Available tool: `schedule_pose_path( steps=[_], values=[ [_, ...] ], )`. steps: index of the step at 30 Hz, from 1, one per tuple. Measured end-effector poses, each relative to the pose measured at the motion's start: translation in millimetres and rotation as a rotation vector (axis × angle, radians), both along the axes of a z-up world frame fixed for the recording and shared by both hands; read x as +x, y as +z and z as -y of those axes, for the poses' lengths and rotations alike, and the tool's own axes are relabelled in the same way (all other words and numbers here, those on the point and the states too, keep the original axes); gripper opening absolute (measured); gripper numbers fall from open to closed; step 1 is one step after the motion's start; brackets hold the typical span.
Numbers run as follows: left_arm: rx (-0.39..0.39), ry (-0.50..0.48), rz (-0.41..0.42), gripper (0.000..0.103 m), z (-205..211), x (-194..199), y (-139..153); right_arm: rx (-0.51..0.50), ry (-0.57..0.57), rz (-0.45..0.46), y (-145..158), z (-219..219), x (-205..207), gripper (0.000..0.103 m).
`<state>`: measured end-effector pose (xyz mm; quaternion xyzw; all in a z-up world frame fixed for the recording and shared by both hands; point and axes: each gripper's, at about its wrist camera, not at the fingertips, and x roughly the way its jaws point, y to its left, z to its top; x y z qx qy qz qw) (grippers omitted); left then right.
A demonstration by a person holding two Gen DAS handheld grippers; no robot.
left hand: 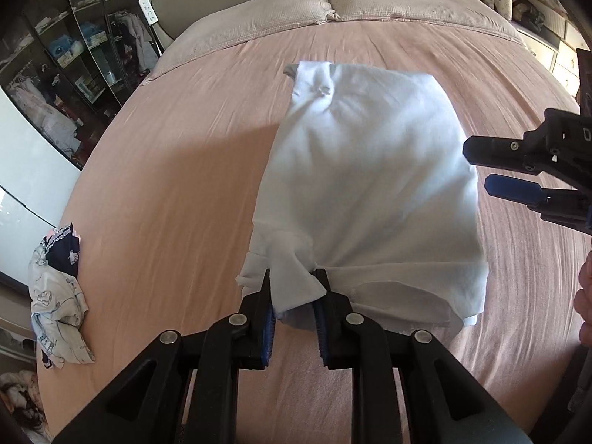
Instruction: Fold clothes
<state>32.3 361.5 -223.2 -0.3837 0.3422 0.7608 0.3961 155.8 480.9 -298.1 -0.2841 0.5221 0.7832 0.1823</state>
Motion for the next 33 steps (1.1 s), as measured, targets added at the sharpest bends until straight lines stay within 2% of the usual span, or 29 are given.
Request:
schedule_pose_path(
  steps=[3,7,13,16,18,21,26,28,30,32,33],
  values=[
    [0.047,-0.012,0.0,0.018,2.2,4.1,11.3,0.054,0.05,0.033,1.7,8.3,-10.4,0.057],
    [0.053,-0.01,0.006,0.018,5.5,4.6,20.2,0.096,0.112,0.09,-4.2,19.9,-21.2,0.057],
    [0.062,-0.005,0.001,0.018,17.7,7.7,39.1,0.081,0.114,0.083,-8.2,23.1,-24.9,0.057],
    [0.084,-0.013,-0.001,0.018,21.4,6.8,51.5,0.06,0.115,0.069,-11.3,22.2,-24.6,0.064],
    [0.111,-0.03,0.017,0.018,21.1,4.3,58.6,0.057,0.127,0.079,-14.1,24.3,-27.1,0.069],
    [0.159,-0.047,0.074,0.018,15.9,-1.4,65.4,0.062,0.157,0.084,-15.5,30.3,-31.8,0.069],
    [0.162,-0.058,0.104,0.02,1.1,-4.9,63.5,0.07,0.172,0.093,-15.1,34.1,-31.9,0.072],
    [0.152,-0.081,0.12,0.027,-6.3,-6.1,60.3,0.058,0.167,0.094,-17.2,33.7,-27.9,0.074],
    [0.136,-0.115,0.156,0.047,-15.0,-9.0,55.7,0.051,0.16,0.096,-18.5,32.8,-25.1,0.077],
    [0.12,-0.149,0.182,0.059,-23.1,-12.8,49.5,0.063,0.162,0.105,-17.7,32.3,-24.6,0.078],
    [0.112,-0.165,0.196,0.061,-27.3,-16.3,46.8,0.07,0.165,0.111,-16.9,32.0,-24.6,0.078]
  ],
)
